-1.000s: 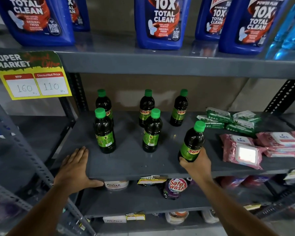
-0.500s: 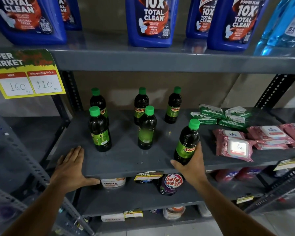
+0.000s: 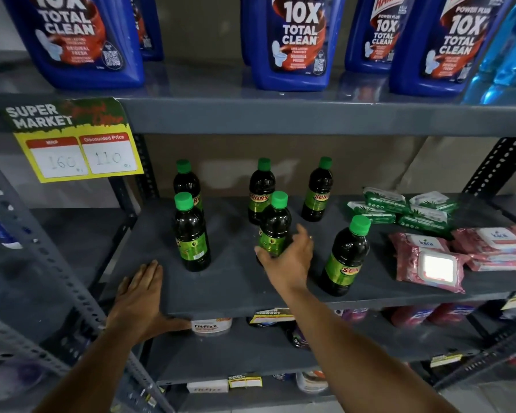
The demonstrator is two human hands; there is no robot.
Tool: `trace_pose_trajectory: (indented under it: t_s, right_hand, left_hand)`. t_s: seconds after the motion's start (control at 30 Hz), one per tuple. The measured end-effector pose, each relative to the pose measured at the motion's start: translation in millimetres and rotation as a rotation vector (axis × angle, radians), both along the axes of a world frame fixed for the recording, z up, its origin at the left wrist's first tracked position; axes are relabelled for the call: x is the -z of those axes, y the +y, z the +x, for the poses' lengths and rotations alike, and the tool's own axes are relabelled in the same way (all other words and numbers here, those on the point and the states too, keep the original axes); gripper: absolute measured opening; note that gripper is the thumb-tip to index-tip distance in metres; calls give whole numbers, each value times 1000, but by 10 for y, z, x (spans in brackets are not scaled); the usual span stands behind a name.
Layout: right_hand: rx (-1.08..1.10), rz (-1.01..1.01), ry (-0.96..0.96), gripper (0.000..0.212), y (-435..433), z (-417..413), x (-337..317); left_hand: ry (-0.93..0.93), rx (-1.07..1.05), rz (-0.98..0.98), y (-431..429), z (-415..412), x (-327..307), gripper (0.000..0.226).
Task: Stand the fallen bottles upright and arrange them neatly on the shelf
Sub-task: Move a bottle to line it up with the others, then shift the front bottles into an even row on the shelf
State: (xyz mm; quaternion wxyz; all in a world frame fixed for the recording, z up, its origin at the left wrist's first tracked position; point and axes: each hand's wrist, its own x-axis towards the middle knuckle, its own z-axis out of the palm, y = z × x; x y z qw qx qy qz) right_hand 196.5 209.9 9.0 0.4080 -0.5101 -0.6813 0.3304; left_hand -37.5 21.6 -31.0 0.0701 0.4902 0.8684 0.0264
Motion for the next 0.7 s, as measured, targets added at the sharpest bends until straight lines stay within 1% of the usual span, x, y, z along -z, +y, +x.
trace_pose_trajectory:
  t_s: [0.03, 0.07, 0.17, 0.2, 0.27, 0.3, 0.33, 0.37, 0.4, 0.43, 0.5, 0.53, 0.63, 0.7]
  right_hand:
    - [20, -35, -26, 106, 85, -75, -33]
    - [33, -66, -32, 103, 160, -110, -35]
    - [7, -81, 24, 74, 290, -183, 54]
    - [-1, -69, 20, 74, 301, -182, 82]
    - [13, -49, 28, 85, 296, -191, 108]
    - [21, -36, 32, 86, 295, -190, 121]
    - [26, -32, 17, 82, 297, -200, 139]
    - [3, -54, 45, 79, 279, -214, 137]
    - [-15, -61, 42, 80, 268, -222, 141]
    - [-20, -57, 66, 84, 261, -234, 159]
    - [22, -13, 41, 95, 247, -230, 205]
    - [39, -21, 25, 95, 229, -219, 213]
    - [16, -98, 24, 78, 164, -164, 264]
    - [-5, -91, 17, 67, 78, -99, 306]
  left_hand:
    - [-4, -5, -9, 5, -7, -3, 166]
    - [-9, -5, -16, 17, -6, -1, 164]
    - [-12, 4, -15, 2, -25, -1, 158]
    - [-12, 9, -9, -1, -24, 3, 156]
    - [-16, 13, 13, -6, -30, 18, 155]
    - [-19, 15, 20, -4, -30, 22, 155]
    - [-19, 17, 24, -7, -35, 26, 154]
    - [-18, 18, 26, -9, -36, 30, 154]
    - [-18, 20, 25, -9, -35, 31, 154]
    - [-22, 23, 24, -12, -39, 29, 155]
    - [-26, 24, 28, -13, -33, 28, 156]
    - [-28, 21, 31, -14, -29, 26, 157]
    - [-30, 17, 30, -22, -23, 26, 158]
    - [-25, 16, 27, -22, -24, 35, 159]
